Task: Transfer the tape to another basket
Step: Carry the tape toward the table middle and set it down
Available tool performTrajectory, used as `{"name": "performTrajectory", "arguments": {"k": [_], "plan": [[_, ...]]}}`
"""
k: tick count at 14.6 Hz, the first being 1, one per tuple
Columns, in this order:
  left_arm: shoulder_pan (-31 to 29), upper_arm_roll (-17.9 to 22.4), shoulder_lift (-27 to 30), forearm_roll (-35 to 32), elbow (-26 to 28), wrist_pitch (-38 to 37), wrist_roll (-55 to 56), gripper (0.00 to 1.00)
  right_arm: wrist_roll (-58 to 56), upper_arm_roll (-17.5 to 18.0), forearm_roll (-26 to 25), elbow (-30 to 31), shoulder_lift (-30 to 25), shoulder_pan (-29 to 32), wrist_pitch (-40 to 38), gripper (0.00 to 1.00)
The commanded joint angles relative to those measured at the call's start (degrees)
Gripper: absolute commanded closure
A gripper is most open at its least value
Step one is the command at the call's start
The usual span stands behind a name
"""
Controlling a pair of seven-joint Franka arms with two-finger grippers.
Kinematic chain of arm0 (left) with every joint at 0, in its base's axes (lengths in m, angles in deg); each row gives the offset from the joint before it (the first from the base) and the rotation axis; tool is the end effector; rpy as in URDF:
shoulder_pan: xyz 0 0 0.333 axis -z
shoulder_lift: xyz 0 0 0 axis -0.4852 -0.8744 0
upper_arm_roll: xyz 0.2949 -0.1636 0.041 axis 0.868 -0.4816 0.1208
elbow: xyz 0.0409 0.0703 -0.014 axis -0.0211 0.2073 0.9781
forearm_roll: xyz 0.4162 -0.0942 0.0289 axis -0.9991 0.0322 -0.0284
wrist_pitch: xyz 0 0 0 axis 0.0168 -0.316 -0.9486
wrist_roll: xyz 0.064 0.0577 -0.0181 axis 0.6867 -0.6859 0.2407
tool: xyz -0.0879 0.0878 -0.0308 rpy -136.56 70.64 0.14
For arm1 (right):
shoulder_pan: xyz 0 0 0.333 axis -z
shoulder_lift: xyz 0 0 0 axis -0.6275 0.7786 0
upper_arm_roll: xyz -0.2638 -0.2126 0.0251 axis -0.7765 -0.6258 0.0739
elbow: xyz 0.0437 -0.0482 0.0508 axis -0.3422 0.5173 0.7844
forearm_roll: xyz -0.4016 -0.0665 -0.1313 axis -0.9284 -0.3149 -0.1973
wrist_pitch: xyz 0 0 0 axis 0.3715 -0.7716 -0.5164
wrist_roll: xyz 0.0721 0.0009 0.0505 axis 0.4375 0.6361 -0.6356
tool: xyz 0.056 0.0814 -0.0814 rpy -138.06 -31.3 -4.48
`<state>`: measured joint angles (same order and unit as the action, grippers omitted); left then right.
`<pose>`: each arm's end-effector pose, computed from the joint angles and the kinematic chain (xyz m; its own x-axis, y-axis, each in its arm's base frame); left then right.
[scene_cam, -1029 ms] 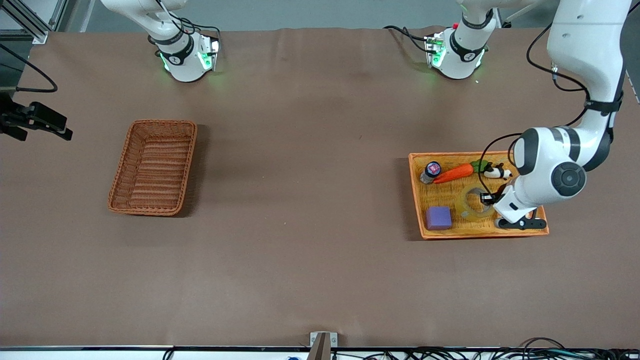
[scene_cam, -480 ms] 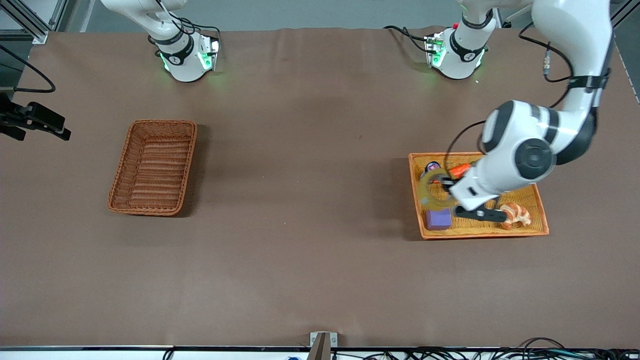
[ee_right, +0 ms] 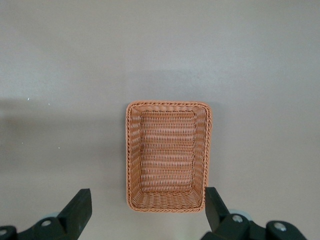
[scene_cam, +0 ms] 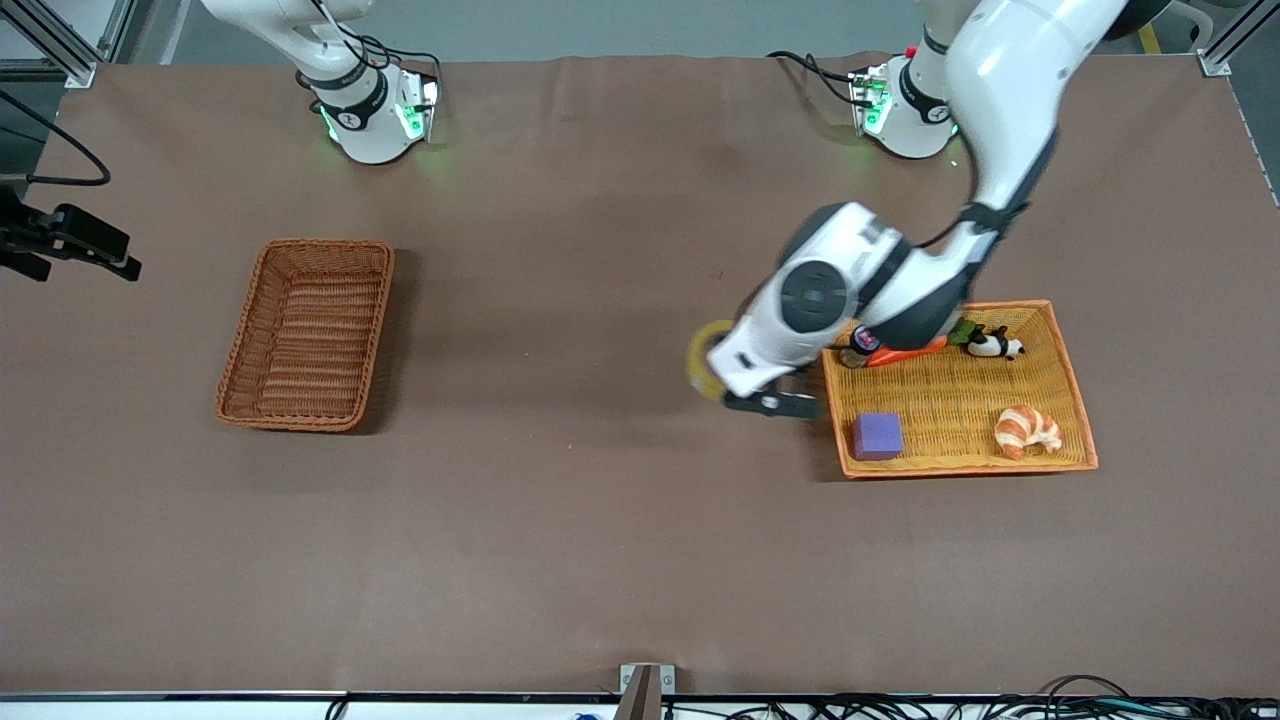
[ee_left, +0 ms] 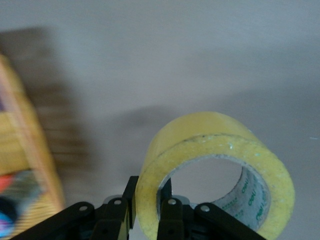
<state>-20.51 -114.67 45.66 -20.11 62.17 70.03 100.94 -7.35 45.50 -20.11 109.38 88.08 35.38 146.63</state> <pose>0.5767 -0.4345 0.2838 0.9753 -0.1438 -0.1678 -0.1359 -0.9890 0.0577 0.5950 -0.0256 0.6492 0.9997 -0.0200 -0.0153 -0.0203 -0.9996 -0.0177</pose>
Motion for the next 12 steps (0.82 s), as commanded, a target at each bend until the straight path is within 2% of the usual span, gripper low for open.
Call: {"name": "performTrajectory", "arguments": {"k": [1,5,7,8,10,12], "plan": [[4.74,-2.22,-7.41,-1.65,-7.59,-0.31,4.02,0.99,-0.39,0.12,0.16,0.66,-0.47,0.23,-0.05,0.0],[12.21,-1.78,-14.78,-2.44,-15.13,4.96,4.91,0.94,-0.39,0.21,0.33,0.66,-0.47,0.41,0.13,0.0],[17.13,1.88,-17.87,-2.44,-19.54,7.94,5.7,0.91,-0.39,0.21,0.6,0.66,-0.39,0.41,0.57,0.0],[19.42,4.0,-18.06,-2.35,-19.81,10.05,5.96,0.86,-0.39,0.21,0.86,0.66,-0.47,0.32,0.4,0.0],[20.14,4.99,-18.06,-2.26,-19.82,10.77,7.72,0.74,-0.3,0.3,1.03,0.66,-0.3,-0.03,0.92,0.0],[19.62,5.07,-17.89,-1.65,-19.38,10.68,9.47,0.5,0.39,0.56,1.12,0.66,-0.04,-0.64,2.93,0.0]]}}
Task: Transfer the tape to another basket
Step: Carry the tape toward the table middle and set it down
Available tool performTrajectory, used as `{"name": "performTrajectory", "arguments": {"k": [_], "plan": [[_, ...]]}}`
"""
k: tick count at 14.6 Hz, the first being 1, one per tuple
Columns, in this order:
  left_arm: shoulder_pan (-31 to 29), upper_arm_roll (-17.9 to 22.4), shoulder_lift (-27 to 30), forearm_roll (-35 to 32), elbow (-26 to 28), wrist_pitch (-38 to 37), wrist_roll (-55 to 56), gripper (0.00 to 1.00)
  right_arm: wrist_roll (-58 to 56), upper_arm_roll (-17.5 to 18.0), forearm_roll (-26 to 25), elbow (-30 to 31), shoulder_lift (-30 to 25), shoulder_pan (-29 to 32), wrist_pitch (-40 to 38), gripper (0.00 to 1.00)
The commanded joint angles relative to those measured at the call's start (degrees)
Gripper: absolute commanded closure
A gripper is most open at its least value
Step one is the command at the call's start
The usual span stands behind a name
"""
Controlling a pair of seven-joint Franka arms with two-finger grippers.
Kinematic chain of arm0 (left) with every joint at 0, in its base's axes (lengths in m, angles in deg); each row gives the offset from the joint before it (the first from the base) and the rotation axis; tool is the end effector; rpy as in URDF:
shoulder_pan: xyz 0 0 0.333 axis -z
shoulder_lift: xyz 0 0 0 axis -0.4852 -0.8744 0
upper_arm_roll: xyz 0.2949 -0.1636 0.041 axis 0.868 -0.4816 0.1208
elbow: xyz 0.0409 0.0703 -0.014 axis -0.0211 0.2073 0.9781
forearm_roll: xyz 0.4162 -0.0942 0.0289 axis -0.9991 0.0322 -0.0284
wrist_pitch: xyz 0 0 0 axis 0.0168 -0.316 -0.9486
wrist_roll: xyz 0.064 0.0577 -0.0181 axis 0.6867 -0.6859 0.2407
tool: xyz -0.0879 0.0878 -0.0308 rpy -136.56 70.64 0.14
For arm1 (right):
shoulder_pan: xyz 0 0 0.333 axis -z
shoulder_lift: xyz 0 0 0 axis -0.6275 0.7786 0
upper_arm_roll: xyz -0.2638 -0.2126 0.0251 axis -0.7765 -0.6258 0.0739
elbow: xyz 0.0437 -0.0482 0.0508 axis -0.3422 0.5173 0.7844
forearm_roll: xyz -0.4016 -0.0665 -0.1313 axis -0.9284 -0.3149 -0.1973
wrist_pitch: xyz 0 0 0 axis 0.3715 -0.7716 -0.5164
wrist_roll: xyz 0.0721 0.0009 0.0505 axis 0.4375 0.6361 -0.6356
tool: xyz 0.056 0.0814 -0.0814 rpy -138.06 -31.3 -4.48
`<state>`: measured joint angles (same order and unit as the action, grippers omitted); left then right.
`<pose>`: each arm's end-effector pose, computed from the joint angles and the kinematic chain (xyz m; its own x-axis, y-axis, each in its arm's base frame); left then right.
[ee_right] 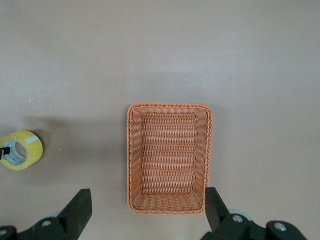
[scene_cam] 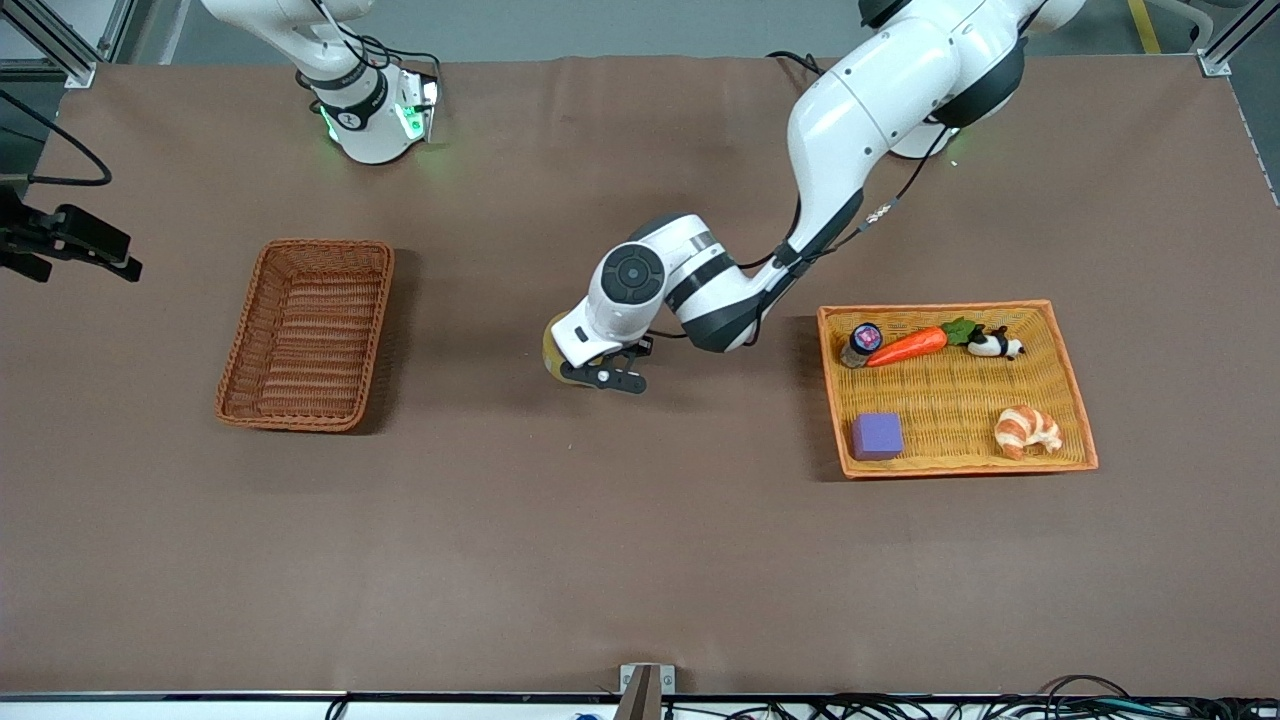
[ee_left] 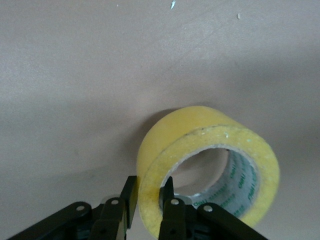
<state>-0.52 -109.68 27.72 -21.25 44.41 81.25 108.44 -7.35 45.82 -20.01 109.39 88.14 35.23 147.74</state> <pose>0.5243 -0.6140 0.1998 0.9803 -0.1798 -0.0817 -0.1610 -0.9672 0.1962 0.5981 -0.0206 0.6502 0.9999 -0.0121 0.0029 -0.0120 -0.9997 -0.0191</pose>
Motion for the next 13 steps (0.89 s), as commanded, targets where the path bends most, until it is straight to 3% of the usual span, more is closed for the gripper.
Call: {"name": "performTrajectory", "arguments": {"k": [1,3,5,7,9,11,13], "plan": [[-1.07,0.08,0.58,-0.24,-1.18,-0.8,3.37,0.37,0.48,0.24,1.03,0.55,0.78,-1.54,2.62,0.0],[-1.87,0.17,2.33,-1.03,-0.83,-1.33,5.31,0.23,1.36,0.33,1.03,0.64,2.01,-3.3,4.99,0.0],[-6.68,-0.44,5.31,-1.12,-0.21,-6.48,5.41,0.23,4.68,1.2,1.03,0.64,3.59,-5.41,7.19,0.0],[-10.73,-2.46,10.57,-1.03,-0.13,-16.91,4.45,0.21,8.73,4.61,0.94,0.64,6.4,-6.82,10.26,0.0],[-14.07,-2.56,14.98,-1.29,1.18,-21.71,1.91,0.0,16.96,8.31,0.24,0.81,8.86,-8.75,13.08,0.0],[-19.95,-2.73,20.33,-0.25,4.34,-21.89,-5.71,0.0,22.52,11.3,0.24,2.12,12.28,-11.21,15.36,0.0],[-23.04,-2.56,24.21,3.17,5.67,-22.42,-12.14,0.0,24.56,12.72,0.24,7.73,14.66,-14.11,24.12,0.0]]}}
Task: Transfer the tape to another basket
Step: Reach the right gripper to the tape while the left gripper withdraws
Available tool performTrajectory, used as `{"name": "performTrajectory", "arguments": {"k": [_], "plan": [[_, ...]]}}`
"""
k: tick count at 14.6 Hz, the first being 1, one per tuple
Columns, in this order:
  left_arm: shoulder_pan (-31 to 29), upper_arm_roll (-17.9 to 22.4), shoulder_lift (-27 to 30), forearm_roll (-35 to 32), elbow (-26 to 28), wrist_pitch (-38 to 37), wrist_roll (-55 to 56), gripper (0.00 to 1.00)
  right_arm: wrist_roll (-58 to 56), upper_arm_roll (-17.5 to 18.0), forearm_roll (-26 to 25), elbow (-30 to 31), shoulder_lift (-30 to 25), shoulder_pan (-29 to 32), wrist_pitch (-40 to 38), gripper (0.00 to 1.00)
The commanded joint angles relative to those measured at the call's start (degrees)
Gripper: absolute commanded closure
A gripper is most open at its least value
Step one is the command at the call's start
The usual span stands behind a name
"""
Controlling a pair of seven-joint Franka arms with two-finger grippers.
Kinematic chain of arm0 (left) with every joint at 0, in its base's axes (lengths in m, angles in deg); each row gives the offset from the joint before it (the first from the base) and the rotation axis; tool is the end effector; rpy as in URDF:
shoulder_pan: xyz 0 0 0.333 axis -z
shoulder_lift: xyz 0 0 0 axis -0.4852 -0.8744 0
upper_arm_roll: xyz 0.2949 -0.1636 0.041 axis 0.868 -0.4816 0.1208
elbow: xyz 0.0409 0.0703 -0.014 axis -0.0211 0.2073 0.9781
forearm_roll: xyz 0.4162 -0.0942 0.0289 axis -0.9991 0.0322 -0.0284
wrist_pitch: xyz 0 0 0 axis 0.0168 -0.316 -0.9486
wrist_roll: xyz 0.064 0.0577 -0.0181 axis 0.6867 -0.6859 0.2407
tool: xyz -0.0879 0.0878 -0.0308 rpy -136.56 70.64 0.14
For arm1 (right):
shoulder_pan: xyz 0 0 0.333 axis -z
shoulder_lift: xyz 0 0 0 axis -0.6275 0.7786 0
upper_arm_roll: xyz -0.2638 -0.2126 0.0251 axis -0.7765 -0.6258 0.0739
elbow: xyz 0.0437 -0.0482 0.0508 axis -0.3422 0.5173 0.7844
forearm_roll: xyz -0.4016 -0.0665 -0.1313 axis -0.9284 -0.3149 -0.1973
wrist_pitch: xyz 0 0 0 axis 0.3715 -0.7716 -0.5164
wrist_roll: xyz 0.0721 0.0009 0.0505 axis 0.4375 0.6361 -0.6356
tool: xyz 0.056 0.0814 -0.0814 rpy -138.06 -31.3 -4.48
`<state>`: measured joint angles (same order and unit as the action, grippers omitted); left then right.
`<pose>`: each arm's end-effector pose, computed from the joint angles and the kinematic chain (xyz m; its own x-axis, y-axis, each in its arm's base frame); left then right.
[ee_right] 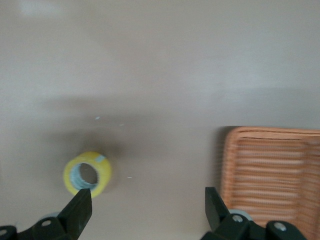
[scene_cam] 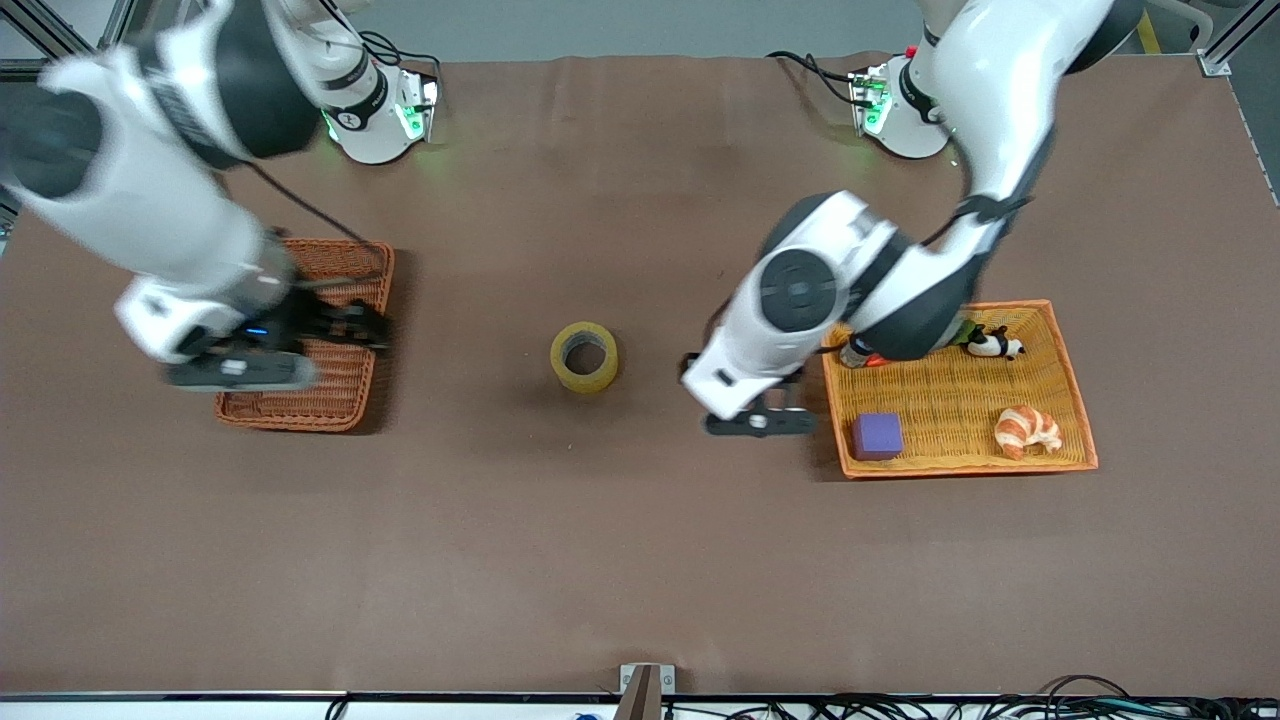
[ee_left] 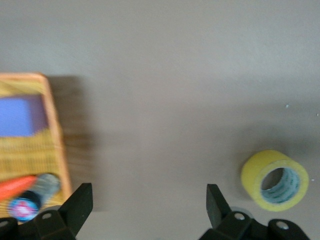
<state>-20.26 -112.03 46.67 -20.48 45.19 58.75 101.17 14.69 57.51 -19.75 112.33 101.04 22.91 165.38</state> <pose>0.6514 -0.3986 0.4094 0.9973 -0.0364 -0.0632 -0.0329 -0.9980 0.0546 0.6419 0.2498 0.5067 0.9999 0.0101 0.0137 0.0109 -0.9980 -0.0621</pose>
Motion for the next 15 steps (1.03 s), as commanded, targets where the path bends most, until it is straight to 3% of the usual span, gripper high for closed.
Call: {"name": "performTrajectory", "arguments": {"k": [1,5,9,12,15], "plan": [[-5.4,-0.12,6.93,4.06,5.42,-0.44,-7.85,0.0,2.7,1.21,-0.03,8.31,2.12,-3.45,10.7,0.0],[-10.08,2.33,13.7,7.42,6.39,-5.53,-19.55,0.0,3.66,4.72,-0.29,17.47,5.71,-5.84,23.55,0.0],[-9.74,14.44,20.29,15.49,7.53,-8.17,-21.05,0.0,10.5,5.52,-6.95,17.66,12.92,-8.91,27.52,0.0],[-9.38,20.61,28.8,15.68,14.71,-8.09,-30.35,0.0,13.94,5.52,-10.48,17.66,17.14,-10.06,30.77,0.0],[-7.02,26.84,35.32,15.42,20.35,-7.65,-32.4,0.0,14.21,5.52,-12.06,17.66,18.64,-11.2,31.48,0.0]]}}
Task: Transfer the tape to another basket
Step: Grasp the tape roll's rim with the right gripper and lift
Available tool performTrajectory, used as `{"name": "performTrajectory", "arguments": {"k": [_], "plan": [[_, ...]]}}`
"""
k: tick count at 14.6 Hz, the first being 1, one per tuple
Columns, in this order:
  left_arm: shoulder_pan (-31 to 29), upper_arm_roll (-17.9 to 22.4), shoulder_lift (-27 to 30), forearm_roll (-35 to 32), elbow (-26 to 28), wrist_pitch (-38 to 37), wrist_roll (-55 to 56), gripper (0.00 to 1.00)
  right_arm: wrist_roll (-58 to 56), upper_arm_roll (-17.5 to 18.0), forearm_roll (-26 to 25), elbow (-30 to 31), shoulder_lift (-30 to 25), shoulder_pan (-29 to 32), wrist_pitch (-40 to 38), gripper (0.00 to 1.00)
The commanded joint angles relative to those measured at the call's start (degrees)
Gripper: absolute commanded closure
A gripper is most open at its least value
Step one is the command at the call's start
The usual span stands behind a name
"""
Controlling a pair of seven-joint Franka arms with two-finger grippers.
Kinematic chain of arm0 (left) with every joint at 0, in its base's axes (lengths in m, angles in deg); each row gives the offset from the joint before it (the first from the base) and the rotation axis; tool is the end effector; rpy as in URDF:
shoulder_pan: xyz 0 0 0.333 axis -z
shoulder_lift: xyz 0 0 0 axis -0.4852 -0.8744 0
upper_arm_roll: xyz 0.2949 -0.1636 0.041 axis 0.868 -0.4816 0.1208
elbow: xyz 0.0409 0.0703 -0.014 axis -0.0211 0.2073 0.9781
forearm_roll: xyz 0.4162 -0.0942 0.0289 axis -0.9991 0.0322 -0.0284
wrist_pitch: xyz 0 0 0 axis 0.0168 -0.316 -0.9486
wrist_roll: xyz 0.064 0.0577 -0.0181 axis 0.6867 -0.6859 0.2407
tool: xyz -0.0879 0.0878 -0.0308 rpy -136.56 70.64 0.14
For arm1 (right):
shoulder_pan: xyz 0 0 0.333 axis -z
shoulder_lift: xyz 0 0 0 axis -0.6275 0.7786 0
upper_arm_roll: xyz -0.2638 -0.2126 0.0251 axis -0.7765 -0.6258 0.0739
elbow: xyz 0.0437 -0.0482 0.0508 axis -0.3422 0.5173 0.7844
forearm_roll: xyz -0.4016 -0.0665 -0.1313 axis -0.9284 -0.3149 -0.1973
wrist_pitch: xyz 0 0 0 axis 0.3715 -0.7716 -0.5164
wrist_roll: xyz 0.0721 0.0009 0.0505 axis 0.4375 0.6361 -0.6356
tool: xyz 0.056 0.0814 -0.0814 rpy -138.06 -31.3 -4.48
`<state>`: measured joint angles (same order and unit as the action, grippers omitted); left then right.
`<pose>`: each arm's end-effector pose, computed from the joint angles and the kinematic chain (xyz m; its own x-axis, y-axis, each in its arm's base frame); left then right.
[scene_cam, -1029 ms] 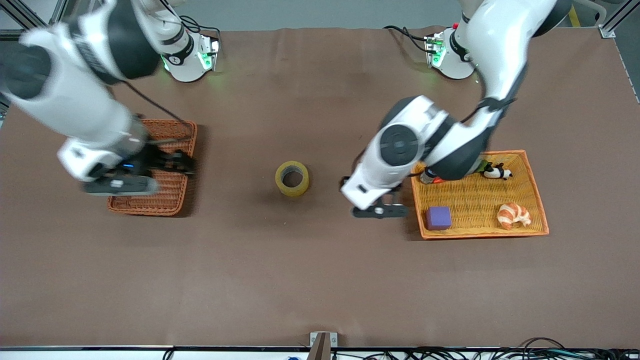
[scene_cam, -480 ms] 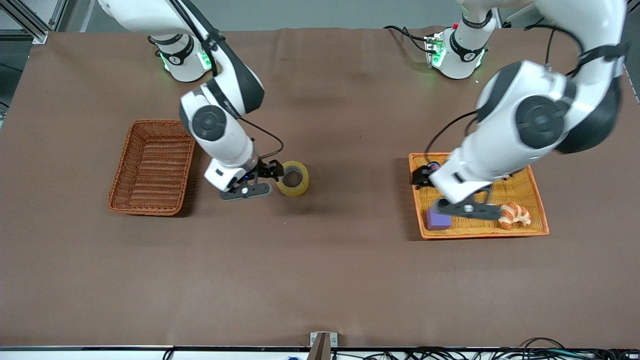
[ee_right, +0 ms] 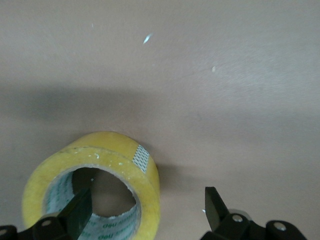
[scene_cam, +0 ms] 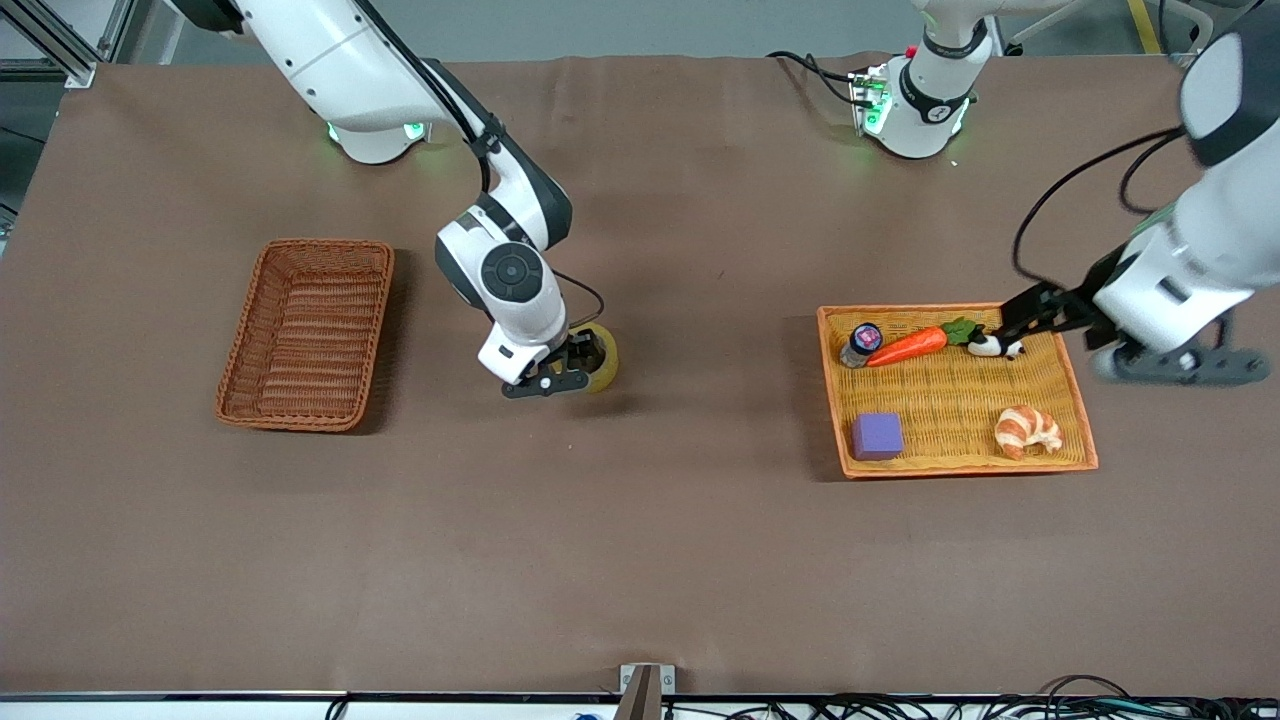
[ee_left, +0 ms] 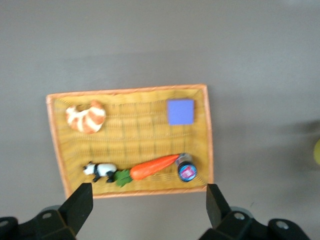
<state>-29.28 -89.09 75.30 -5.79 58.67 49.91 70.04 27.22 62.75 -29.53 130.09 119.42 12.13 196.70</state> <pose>0.6336 -0.0919 0.5846 0.9989 -0.0471 0.0022 -0.0472 -0.9983 0.0331 0.5448 0.4078 0.1852 0.9872 0.1553 -0.0352 0.1558 -0.9877 0.0123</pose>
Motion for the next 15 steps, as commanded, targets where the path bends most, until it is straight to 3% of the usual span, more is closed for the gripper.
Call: {"name": "performTrajectory", "arguments": {"k": [1,5,6,7,8,9,10,15], "plan": [[2.28,4.88,7.22,0.73,6.88,0.84,-1.62,0.0,1.68,0.28,-2.72,-0.1,0.62,-0.51,0.25,0.0],[2.72,6.64,8.9,0.65,6.36,-1.79,-1.36,0.0,1.68,0.28,-5.1,-0.01,2.55,-0.69,1.56,0.0],[2.9,6.74,8.9,0.56,6.18,-1.89,-1.36,0.0,1.68,0.28,-5.88,-0.01,2.82,-0.78,1.57,0.07],[2.9,7.0,8.9,0.56,6.01,-1.89,-1.36,0.0,1.6,0.28,-6.59,-0.1,2.99,-0.69,1.48,0.28],[2.9,7.09,9.07,0.12,6.18,-1.89,-1.36,0.0,1.51,0.45,-6.6,-0.28,3.08,-0.43,1.04,0.67],[2.9,7.0,8.99,-1.19,6.18,-1.89,-1.1,0.0,1.86,0.45,-6.6,-0.37,3.08,-0.34,0.6,0.89],[2.9,7.09,8.99,-1.55,6.09,-1.89,-1.27,0.0,1.95,0.54,-6.42,-0.54,3.0,0.01,0.34,0.97],[2.99,7.09,8.64,-2.16,6.09,-1.36,-0.92,0.0,1.51,0.72,-5.81,-0.8,2.56,0.62,0.34,1.0]]}}
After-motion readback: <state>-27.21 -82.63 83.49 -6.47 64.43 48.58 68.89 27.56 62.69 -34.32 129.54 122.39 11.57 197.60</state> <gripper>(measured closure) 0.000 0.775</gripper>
